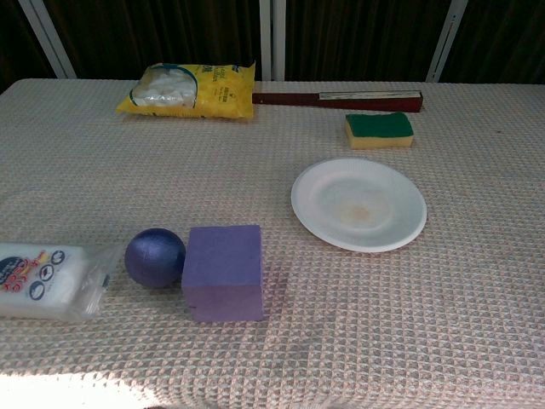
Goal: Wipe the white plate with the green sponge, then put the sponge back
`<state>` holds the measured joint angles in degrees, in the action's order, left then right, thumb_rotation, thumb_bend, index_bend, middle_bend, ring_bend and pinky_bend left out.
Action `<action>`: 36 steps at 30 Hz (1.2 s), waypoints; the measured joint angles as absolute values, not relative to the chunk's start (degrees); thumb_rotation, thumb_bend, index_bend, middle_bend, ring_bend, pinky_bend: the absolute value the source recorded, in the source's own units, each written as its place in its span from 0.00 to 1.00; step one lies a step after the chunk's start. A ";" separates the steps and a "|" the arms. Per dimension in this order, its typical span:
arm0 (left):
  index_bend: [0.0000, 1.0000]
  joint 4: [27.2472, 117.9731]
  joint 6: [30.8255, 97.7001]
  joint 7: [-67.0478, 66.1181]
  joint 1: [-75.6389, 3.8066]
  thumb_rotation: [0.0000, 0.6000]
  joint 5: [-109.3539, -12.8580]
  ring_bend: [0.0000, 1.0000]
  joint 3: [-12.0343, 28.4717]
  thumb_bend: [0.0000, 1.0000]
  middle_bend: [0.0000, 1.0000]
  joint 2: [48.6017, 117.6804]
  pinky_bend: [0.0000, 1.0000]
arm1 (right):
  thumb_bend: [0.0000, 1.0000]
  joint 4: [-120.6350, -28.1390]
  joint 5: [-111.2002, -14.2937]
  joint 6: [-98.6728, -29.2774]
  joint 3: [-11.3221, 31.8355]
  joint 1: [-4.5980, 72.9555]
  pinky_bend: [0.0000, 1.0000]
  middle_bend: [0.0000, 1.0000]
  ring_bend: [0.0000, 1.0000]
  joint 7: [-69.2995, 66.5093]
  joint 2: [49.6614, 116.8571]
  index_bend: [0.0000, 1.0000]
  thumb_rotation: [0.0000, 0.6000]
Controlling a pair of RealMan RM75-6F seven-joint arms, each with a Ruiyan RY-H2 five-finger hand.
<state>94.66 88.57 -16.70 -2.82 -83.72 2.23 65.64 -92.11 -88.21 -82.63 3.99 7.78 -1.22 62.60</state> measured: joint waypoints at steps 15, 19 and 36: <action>0.24 94.36 87.38 -16.99 -3.40 1.00 -83.73 0.08 2.31 0.03 0.12 66.23 0.16 | 0.18 -89.86 -86.74 -69.91 8.09 18.33 0.00 0.13 0.00 -6.56 63.64 0.03 1.00; 0.24 94.45 87.40 -17.04 -3.01 1.00 -83.65 0.08 1.89 0.03 0.12 66.32 0.16 | 0.18 -87.12 -83.70 -61.34 10.80 25.06 0.00 0.13 0.00 -7.25 65.45 0.04 1.00; 0.25 95.35 88.00 -16.36 -0.63 1.00 -81.37 0.08 1.07 0.03 0.12 65.56 0.16 | 0.18 -59.15 -67.50 -31.75 15.73 49.67 0.00 0.13 0.00 -3.21 86.19 0.07 1.00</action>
